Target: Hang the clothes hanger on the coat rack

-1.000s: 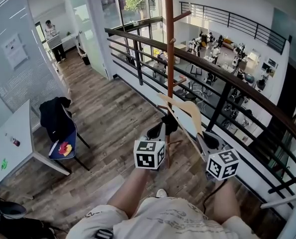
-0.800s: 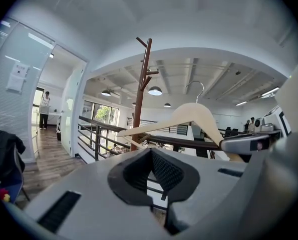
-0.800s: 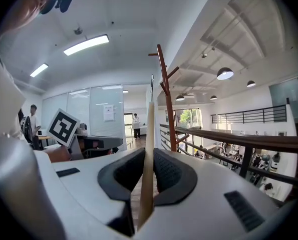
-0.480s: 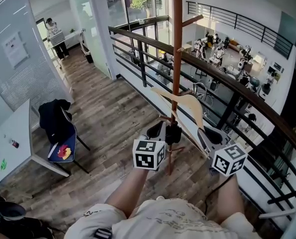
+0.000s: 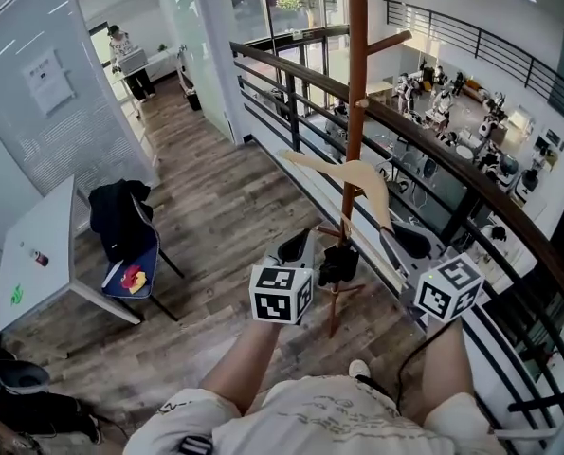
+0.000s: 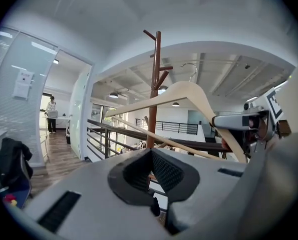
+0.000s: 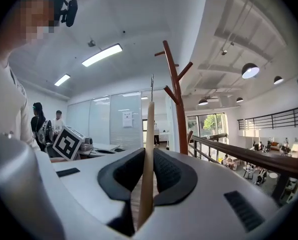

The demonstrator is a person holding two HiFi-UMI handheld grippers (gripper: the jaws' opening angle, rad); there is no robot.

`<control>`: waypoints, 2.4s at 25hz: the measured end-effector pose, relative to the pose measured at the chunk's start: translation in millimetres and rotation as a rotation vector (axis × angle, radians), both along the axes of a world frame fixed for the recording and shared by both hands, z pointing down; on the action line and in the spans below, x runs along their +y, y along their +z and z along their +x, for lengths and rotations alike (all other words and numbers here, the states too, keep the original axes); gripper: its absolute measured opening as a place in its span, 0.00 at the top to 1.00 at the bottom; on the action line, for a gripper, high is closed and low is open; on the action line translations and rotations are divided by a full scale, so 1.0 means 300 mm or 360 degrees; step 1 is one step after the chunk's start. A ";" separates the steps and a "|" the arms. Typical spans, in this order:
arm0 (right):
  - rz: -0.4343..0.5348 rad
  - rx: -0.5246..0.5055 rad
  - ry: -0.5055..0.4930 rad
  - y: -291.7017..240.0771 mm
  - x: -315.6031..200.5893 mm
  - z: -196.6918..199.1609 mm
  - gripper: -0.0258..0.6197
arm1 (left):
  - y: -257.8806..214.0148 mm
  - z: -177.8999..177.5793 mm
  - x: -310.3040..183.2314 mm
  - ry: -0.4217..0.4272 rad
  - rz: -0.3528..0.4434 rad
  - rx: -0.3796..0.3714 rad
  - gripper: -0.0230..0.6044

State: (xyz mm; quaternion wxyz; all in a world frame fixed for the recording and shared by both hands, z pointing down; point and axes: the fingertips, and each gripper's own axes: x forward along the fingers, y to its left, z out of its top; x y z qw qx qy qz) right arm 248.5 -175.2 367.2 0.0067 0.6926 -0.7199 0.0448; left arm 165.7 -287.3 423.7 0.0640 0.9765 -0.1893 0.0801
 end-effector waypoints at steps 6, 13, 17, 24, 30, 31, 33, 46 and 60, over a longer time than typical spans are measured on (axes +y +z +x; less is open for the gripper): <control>0.0013 -0.0007 -0.0175 -0.036 -0.079 0.077 0.88 | -0.006 0.054 -0.031 -0.0113 -0.0019 0.0007 0.97; 0.0077 -0.0004 -0.0342 -0.106 -0.148 0.129 0.88 | -0.021 0.070 -0.062 -0.0240 -0.0018 0.0006 0.97; 0.0086 -0.0036 -0.0411 -0.114 -0.189 0.162 0.88 | -0.015 0.075 -0.086 -0.0315 -0.0021 -0.0001 0.97; 0.0071 -0.0085 -0.0505 -0.100 -0.248 0.200 0.88 | -0.011 0.074 -0.106 -0.0418 -0.0024 -0.0024 0.97; 0.0010 -0.0118 -0.0524 -0.048 -0.296 0.243 0.88 | 0.005 0.080 -0.124 -0.0482 -0.0036 -0.0038 0.97; 0.0002 -0.0125 -0.0523 -0.038 -0.303 0.250 0.88 | 0.008 0.082 -0.124 -0.0489 -0.0036 -0.0041 0.97; -0.0009 -0.0142 -0.0522 -0.021 -0.315 0.264 0.88 | 0.012 0.082 -0.123 -0.0505 -0.0036 -0.0047 0.97; -0.0060 -0.0162 -0.0597 0.045 -0.354 0.325 0.88 | 0.051 0.062 -0.107 -0.0629 -0.0062 -0.0076 0.97; 0.0009 0.0199 -0.0466 0.051 -0.360 0.378 0.88 | 0.071 0.058 -0.090 -0.0737 -0.0070 -0.0077 0.97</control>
